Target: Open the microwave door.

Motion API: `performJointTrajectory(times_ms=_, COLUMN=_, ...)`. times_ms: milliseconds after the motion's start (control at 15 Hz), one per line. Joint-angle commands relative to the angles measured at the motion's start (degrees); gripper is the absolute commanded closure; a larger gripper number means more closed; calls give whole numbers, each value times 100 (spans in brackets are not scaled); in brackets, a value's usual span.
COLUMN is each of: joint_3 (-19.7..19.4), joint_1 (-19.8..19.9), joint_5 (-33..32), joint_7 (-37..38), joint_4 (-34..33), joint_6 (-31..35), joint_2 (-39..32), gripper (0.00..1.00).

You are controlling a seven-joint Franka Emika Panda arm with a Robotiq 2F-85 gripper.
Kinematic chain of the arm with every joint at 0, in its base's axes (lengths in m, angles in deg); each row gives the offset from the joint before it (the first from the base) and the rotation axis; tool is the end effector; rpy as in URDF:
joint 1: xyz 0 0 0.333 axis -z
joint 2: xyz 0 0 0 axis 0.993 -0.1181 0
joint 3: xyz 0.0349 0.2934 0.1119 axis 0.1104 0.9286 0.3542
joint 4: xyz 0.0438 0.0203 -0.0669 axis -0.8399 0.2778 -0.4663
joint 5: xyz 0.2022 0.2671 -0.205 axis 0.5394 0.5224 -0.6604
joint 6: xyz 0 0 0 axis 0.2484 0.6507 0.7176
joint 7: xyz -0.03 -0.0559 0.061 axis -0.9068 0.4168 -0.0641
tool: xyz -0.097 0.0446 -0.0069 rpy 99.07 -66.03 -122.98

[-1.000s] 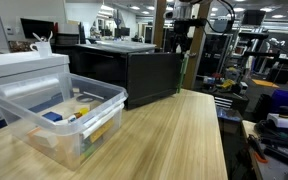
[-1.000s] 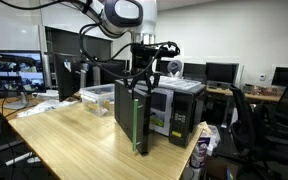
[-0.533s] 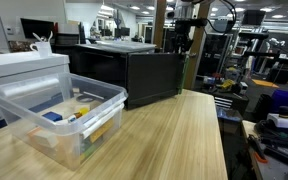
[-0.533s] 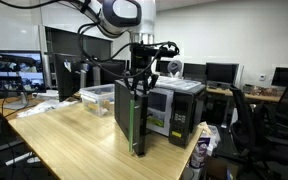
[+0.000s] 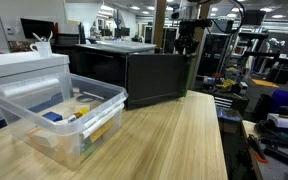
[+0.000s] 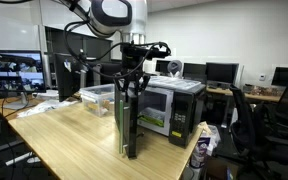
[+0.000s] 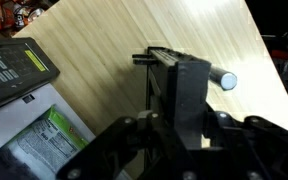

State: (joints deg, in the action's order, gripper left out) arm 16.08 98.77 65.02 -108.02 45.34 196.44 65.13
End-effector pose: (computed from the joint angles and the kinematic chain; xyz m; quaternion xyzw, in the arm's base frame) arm 0.4877 -0.2764 0.4046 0.8728 0.4866 -0.0382 0.0080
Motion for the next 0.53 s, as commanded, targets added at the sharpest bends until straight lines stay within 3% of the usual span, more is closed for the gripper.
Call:
performJointTrajectory(times_ms=0, joint_3=40, joint_1=-42, joint_5=-108, joint_7=-207, joint_4=566, joint_6=210, joint_2=350, gripper=88)
performJointTrajectory(times_ms=400, joint_3=56, joint_1=-104, joint_5=-77, joint_7=-259, joint_4=910, joint_6=285, joint_2=641, gripper=88)
performJointTrajectory(times_ms=467, joint_3=30, joint_1=-91, joint_5=-124, joint_7=-131, joint_4=899, joint_6=335, joint_2=661, gripper=38)
